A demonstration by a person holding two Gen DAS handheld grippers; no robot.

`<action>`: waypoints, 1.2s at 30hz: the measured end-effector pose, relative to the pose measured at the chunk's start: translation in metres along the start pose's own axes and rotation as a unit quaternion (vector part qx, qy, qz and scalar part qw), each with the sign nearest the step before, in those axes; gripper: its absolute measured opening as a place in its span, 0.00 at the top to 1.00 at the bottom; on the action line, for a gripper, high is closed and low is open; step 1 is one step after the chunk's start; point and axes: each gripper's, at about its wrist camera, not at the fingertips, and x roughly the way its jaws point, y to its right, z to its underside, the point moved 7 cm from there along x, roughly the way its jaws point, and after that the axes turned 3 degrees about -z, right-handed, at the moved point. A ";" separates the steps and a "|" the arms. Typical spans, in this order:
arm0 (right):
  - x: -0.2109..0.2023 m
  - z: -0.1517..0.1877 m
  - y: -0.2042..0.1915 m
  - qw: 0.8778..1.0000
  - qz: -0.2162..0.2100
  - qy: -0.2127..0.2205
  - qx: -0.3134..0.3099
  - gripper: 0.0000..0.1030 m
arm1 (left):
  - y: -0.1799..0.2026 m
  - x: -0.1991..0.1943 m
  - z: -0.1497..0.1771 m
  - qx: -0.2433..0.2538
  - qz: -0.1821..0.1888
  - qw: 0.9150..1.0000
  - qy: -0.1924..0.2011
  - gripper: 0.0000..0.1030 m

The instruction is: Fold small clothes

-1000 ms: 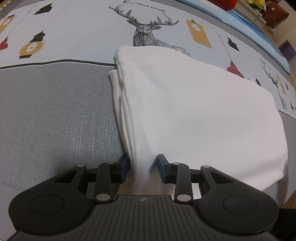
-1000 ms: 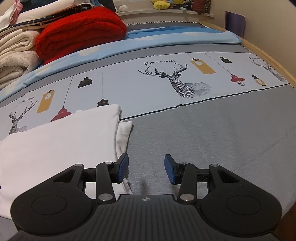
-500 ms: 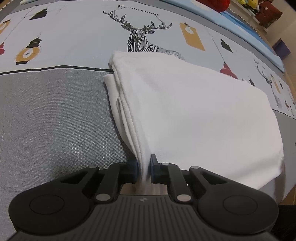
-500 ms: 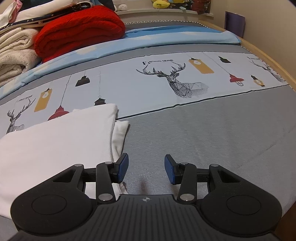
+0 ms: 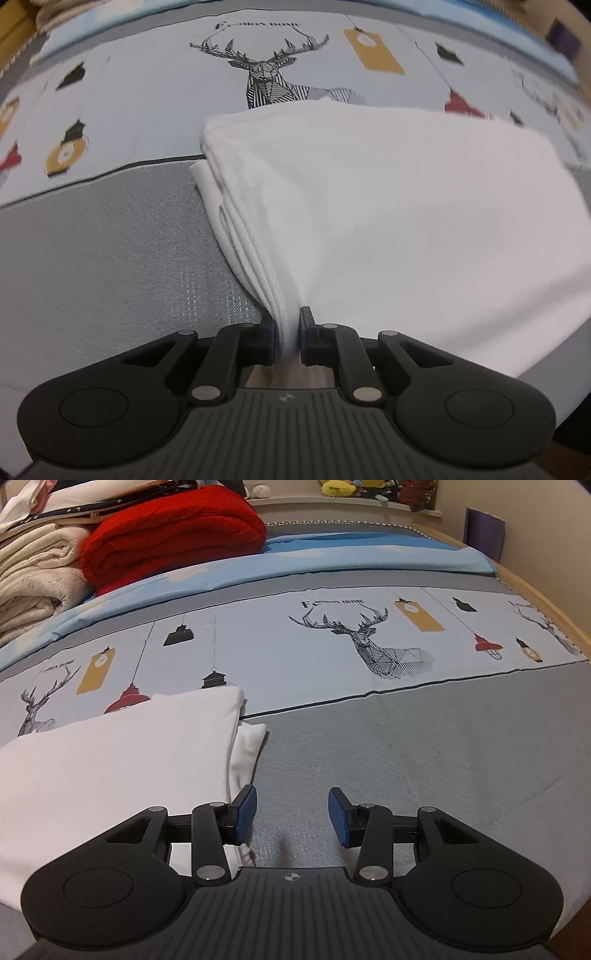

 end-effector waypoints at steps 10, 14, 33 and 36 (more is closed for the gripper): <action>-0.012 -0.004 0.009 1.000 -0.021 0.013 0.008 0.57 | 0.016 -0.035 -0.017 -0.071 0.068 0.994 0.039 0.89; -0.018 -0.006 0.016 1.000 -0.023 0.021 -0.005 0.57 | 0.046 -0.056 -0.029 -0.078 0.133 0.986 0.061 0.89; -0.029 -0.004 0.055 1.000 -0.021 0.022 -0.002 0.57 | 0.324 -0.070 -0.079 -0.075 0.351 0.932 0.044 0.61; -0.028 -0.003 0.059 1.000 -0.018 0.019 0.004 0.57 | 0.306 -0.078 -0.086 -0.082 0.350 0.930 0.072 0.61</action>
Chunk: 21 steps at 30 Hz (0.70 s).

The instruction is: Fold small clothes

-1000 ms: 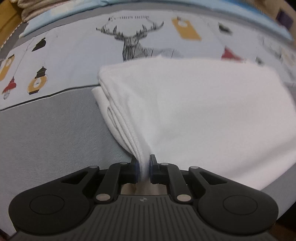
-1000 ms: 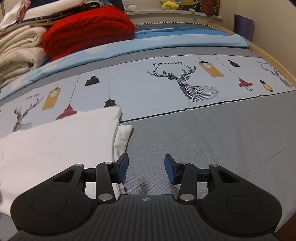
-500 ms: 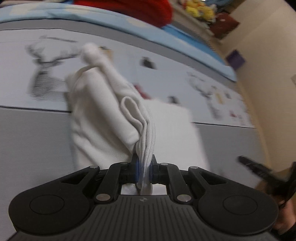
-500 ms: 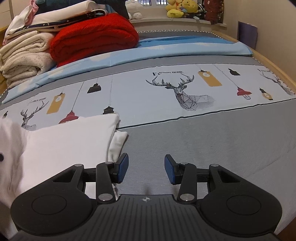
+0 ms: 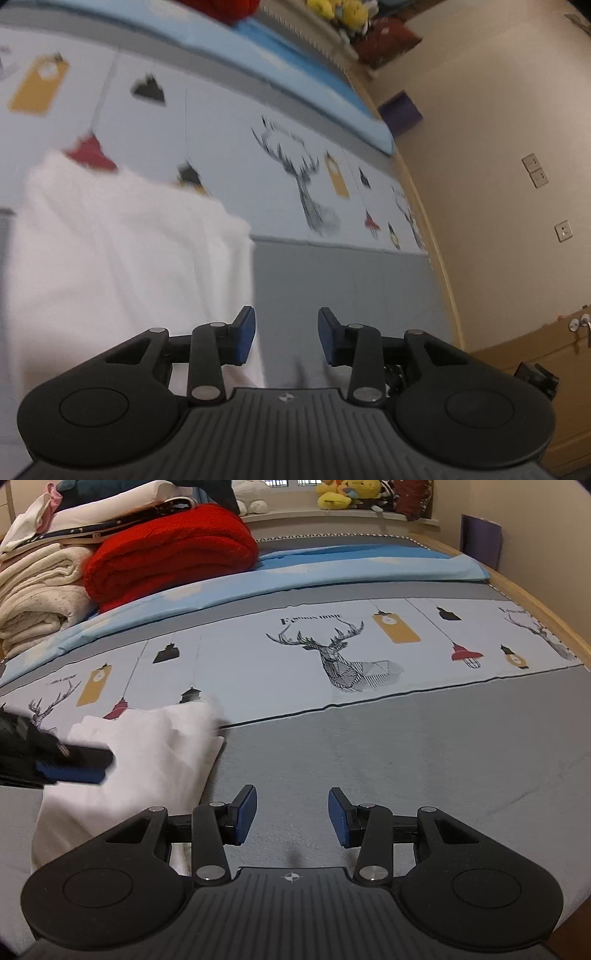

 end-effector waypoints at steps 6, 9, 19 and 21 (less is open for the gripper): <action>0.009 -0.004 -0.021 0.999 -0.030 -0.002 0.023 0.57 | -0.050 -0.026 0.005 0.001 -0.065 0.998 -0.006 0.61; 0.019 -0.008 -0.044 0.997 -0.061 -0.008 0.036 0.57 | -0.076 -0.039 0.018 0.018 -0.084 0.996 -0.018 0.61; 0.069 -0.023 -0.086 0.993 -0.075 -0.042 0.084 0.57 | -0.117 -0.040 0.044 0.090 -0.090 0.989 -0.070 0.61; 0.082 -0.026 -0.088 0.993 -0.065 -0.047 0.086 0.57 | -0.119 -0.041 0.042 0.098 -0.093 0.988 -0.070 0.61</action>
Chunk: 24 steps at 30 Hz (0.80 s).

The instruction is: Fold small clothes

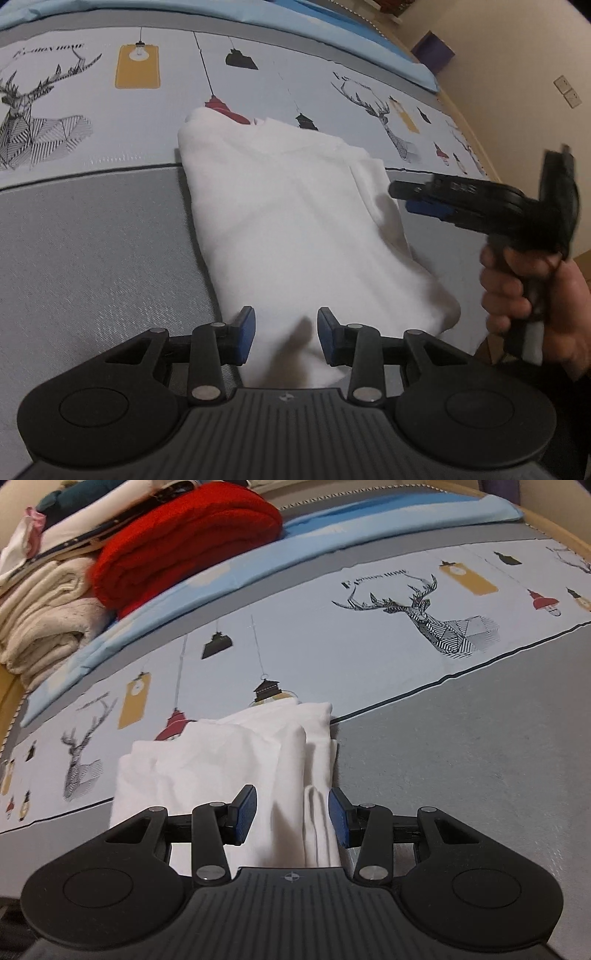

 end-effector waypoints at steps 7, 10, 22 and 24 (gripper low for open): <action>0.027 -0.008 -0.002 1.000 0.019 0.004 -0.003 0.97 | 0.003 0.013 0.000 0.050 -0.019 0.998 -0.019 0.61; 0.008 -0.022 -0.006 0.998 -0.007 0.066 -0.004 0.98 | 0.004 0.017 0.001 0.066 -0.024 0.997 -0.024 0.60; -0.020 -0.014 0.038 0.998 0.018 0.053 0.022 0.56 | -0.005 0.020 0.003 0.038 -0.041 0.998 -0.020 0.57; -0.025 -0.004 0.041 0.999 -0.019 0.020 0.028 0.55 | -0.006 0.017 0.001 0.022 -0.044 0.999 -0.009 0.57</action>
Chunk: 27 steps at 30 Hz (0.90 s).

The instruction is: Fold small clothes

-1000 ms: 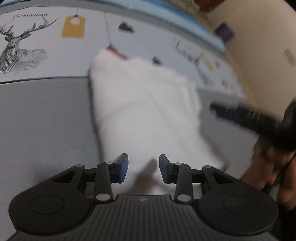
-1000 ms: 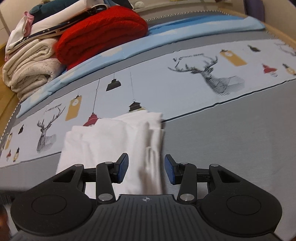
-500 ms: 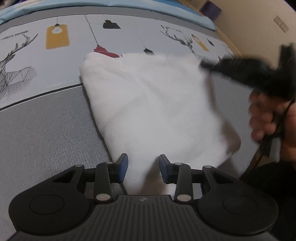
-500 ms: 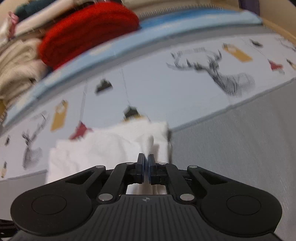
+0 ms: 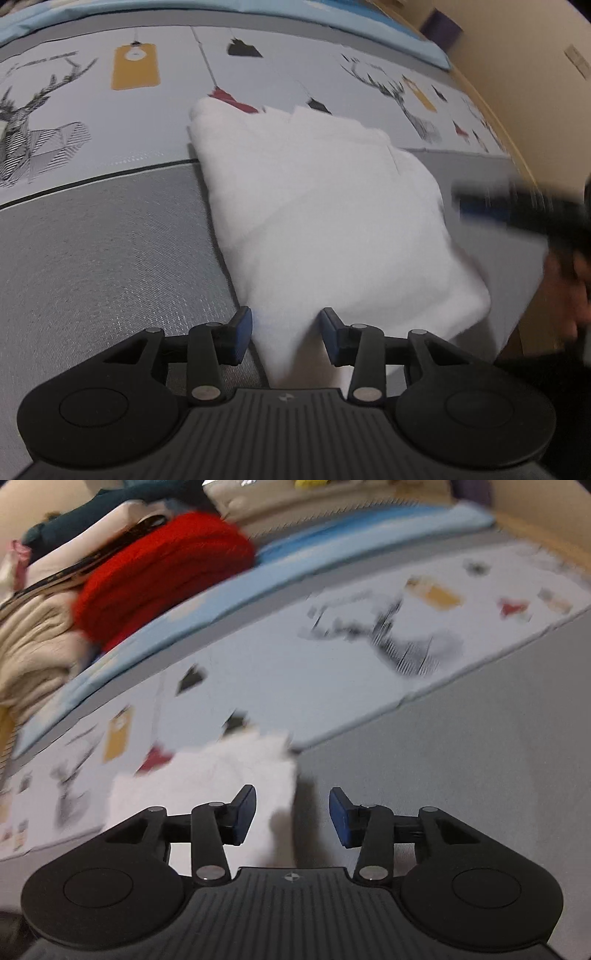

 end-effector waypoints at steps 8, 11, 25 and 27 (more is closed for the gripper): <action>-0.023 0.063 -0.010 0.984 -0.067 -0.129 -0.104 0.97 | -0.003 -0.007 0.000 -0.067 -0.025 0.997 0.022 0.49; -0.041 0.056 -0.002 0.988 -0.088 -0.101 -0.071 0.97 | -0.003 -0.007 0.002 -0.087 -0.016 0.996 0.020 0.49; -0.030 0.037 0.028 0.998 0.000 -0.061 0.005 0.71 | -0.003 0.005 0.002 -0.086 -0.011 0.996 -0.013 0.47; -0.028 0.029 0.023 0.999 -0.016 -0.040 0.028 0.55 | -0.005 0.005 -0.002 -0.094 -0.012 0.995 -0.005 0.47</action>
